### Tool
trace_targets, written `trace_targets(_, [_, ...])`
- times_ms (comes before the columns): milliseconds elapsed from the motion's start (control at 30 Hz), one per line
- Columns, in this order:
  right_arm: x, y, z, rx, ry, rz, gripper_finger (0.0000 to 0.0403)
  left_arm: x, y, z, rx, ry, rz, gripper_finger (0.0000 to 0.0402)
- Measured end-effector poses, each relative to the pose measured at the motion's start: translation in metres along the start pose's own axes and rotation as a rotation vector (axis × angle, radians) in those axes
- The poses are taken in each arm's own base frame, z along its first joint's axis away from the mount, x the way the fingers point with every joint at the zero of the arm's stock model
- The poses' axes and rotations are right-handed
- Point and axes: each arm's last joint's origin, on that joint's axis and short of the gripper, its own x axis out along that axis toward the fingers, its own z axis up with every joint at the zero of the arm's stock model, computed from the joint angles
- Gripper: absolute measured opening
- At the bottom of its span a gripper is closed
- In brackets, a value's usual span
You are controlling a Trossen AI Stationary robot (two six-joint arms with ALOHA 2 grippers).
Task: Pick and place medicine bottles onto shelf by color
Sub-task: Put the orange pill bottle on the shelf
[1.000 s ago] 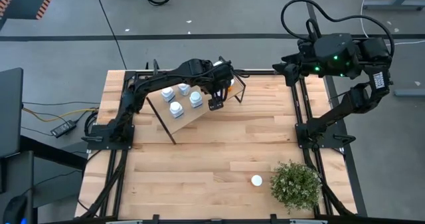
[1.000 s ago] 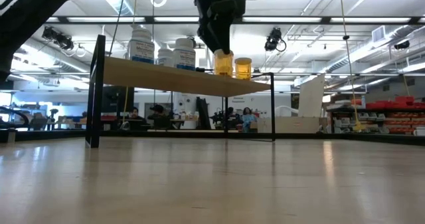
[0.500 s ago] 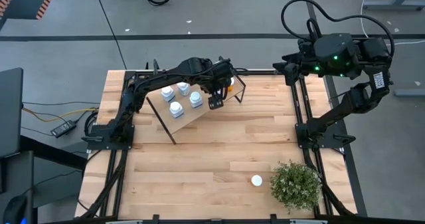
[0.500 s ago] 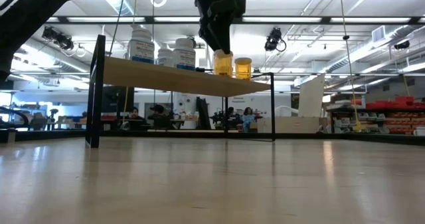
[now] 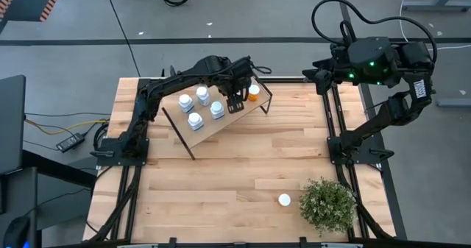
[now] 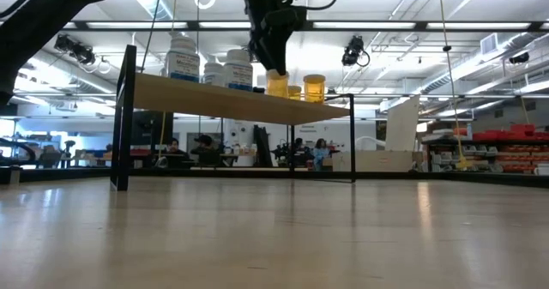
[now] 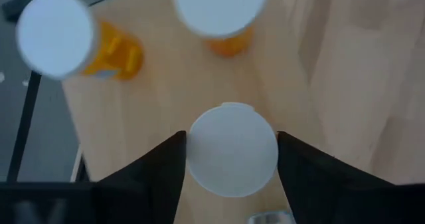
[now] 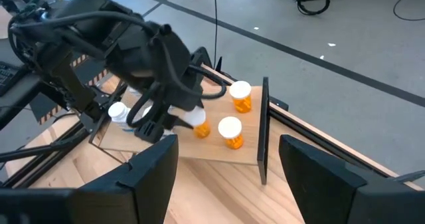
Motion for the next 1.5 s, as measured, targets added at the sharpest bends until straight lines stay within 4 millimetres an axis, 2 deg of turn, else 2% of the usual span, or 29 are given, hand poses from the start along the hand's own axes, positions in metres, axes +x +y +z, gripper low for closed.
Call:
trace_targets(167, [0.0, 0.0, 0.0, 0.003, 0.0, 0.0, 0.0268, 0.001, 0.016, -0.004, -0.034, 0.028, 0.012, 0.0236])
trace_targets(433, [0.0, 0.0, 0.0, 0.006, 0.0, 0.0, 0.0268, 0.004, 0.04, -0.01, -0.087, 0.05, 0.032, 0.0222])
trace_targets(667, [0.0, 0.0, 0.0, 0.006, 0.0, 0.0, 0.0268, 0.005, 0.058, -0.014, -0.125, 0.064, 0.045, 0.0233])
trace_targets(867, [0.0, 0.0, 0.0, 0.006, 0.0, 0.0, 0.0268, 0.006, 0.07, -0.017, -0.158, 0.071, 0.064, 0.0227])
trace_targets(1067, [0.0, 0.0, 0.0, 0.005, -0.001, -0.002, 0.0268, 0.007, 0.073, -0.018, -0.167, 0.074, 0.072, 0.0227])
trace_targets(1500, [0.001, 0.001, 0.0, 0.001, -0.002, -0.008, 0.0268, 0.009, 0.072, -0.018, -0.202, 0.076, 0.069, 0.0282])
